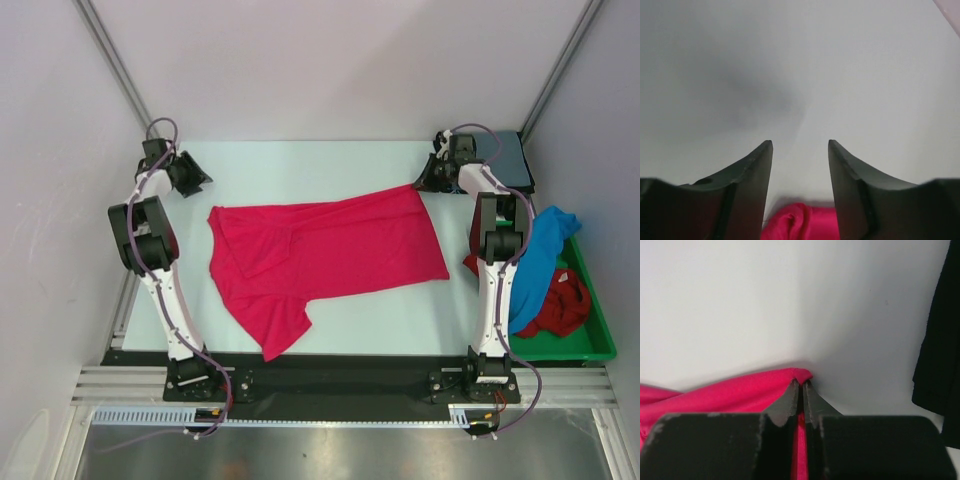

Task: Fold and stack the t-shirts
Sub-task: Fold the tshirt

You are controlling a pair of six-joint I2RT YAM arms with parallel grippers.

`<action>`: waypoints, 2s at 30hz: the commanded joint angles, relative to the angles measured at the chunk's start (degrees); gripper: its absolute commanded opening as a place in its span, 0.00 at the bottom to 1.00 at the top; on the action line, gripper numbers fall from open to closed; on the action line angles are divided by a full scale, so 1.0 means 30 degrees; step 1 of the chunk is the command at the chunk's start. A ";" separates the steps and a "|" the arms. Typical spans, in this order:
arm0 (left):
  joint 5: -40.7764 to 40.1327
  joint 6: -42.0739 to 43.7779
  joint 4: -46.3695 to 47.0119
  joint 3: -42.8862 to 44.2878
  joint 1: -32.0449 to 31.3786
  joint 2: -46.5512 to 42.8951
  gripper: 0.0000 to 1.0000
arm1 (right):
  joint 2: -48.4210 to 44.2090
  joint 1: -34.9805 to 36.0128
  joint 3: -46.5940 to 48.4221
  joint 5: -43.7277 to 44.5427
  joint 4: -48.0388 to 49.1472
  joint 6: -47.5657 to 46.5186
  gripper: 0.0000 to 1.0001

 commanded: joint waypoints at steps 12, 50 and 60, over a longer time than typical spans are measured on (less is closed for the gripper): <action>-0.1571 0.5298 -0.4571 -0.2885 -0.0994 -0.2897 0.66 | -0.0109 -0.0159 -0.0823 0.0176 -0.0124 -0.0406 0.10; -0.0989 0.1051 0.1171 0.1880 -0.1375 0.0616 0.00 | -0.0022 -0.0013 -0.0767 0.0263 0.1400 0.1733 0.04; -0.4029 0.1664 -0.1319 0.3973 -0.1316 0.0099 0.54 | 0.1297 0.0016 0.3301 0.1547 -0.0871 0.1444 0.45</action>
